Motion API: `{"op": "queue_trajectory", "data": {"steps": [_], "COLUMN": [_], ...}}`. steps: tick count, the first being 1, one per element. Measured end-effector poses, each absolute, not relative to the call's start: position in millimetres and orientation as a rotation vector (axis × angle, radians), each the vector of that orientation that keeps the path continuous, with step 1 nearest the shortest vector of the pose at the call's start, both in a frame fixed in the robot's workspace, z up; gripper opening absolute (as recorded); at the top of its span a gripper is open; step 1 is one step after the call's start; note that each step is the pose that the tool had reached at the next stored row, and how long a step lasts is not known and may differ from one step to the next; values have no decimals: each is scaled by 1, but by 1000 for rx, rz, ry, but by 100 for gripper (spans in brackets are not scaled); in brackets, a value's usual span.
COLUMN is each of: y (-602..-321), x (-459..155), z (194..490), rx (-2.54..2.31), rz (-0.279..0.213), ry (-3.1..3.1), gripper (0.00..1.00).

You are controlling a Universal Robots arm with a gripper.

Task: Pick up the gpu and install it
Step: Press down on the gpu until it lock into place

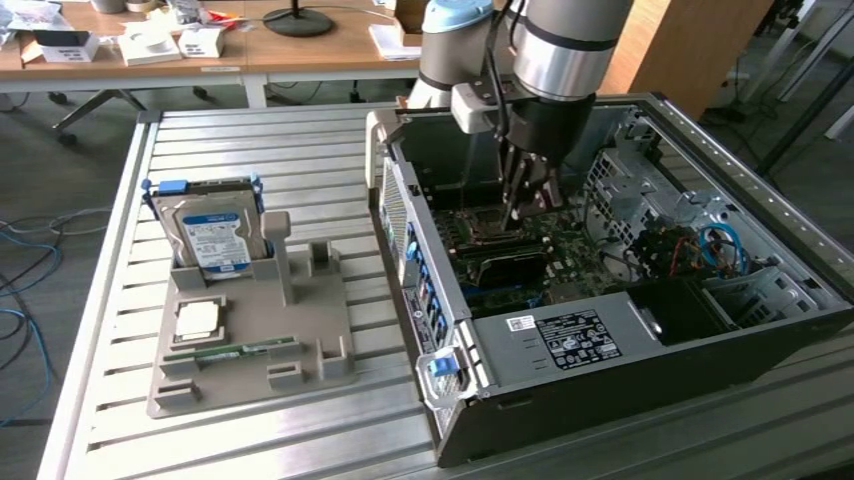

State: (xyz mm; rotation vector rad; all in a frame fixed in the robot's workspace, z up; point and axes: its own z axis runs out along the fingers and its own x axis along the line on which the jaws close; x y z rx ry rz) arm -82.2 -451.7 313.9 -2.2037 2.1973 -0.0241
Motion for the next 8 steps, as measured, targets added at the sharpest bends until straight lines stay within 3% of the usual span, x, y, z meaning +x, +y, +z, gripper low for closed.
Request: {"op": "queue_trajectory", "data": {"steps": [8], "y": [-452], "x": [-81], "z": [314], "rx": [-2205], "rz": [-21], "ry": [2199], "gripper": [11]}}
